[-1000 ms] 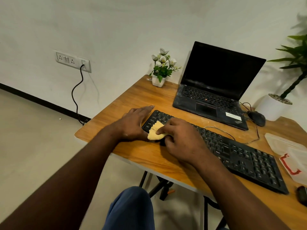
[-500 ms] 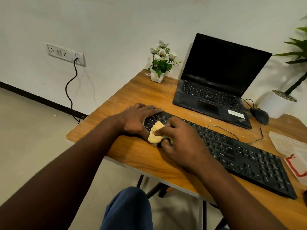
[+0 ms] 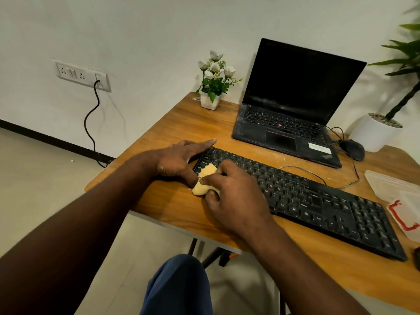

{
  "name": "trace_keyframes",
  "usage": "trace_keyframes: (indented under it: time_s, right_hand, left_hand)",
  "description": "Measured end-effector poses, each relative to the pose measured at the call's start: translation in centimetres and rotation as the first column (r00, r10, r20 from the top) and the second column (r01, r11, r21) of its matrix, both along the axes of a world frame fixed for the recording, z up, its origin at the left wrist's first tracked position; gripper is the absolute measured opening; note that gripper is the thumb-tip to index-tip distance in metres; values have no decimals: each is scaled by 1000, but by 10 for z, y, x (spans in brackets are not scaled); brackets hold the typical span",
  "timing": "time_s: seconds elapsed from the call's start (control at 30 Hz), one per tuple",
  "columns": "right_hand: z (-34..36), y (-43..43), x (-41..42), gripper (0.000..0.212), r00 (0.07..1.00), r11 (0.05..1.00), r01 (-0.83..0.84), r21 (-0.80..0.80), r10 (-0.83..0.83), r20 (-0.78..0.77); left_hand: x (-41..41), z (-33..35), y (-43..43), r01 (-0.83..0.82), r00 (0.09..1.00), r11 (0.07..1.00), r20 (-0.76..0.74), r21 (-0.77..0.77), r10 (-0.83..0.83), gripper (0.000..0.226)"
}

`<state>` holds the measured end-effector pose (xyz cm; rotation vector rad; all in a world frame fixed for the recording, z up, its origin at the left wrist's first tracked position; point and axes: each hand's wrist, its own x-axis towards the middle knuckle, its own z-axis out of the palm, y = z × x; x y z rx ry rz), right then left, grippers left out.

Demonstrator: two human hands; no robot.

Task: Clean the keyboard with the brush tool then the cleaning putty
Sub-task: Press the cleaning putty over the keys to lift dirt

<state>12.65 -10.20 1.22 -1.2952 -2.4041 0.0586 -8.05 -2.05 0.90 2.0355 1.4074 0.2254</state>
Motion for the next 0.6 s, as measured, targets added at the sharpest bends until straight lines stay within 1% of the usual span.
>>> trace_keyframes:
  time_s: [0.17,0.23,0.3,0.43,0.53,0.6]
  right_hand:
    - [-3,-9,36,34,1000,999,12,-29,-12,23]
    - [-8,-17,58,33,999,999,51,-17,-51,-4]
    - [-13,-22,78,32,995,996,85,14,-84,-61]
    - [-21,-28,88,36,983,991,123,57,-114,-145]
    - [-26,-29,80,35,974,986,141,85,-123,-189]
    - [-28,-28,75,35,973,983,154,99,-134,-187]
  left_hand:
    - [-1,-3,3,-25,1000,1000,9,-13,25,131]
    - [-2,-5,5,-25,999,999,22,-27,25,131]
    - [-1,-4,3,-19,1000,1000,19,-15,19,132]
    - [8,0,-5,11,999,999,-38,31,-10,129]
    - [17,-8,-8,41,990,996,-136,84,-29,139]
    - [24,-16,-9,1,990,991,-141,135,19,145]
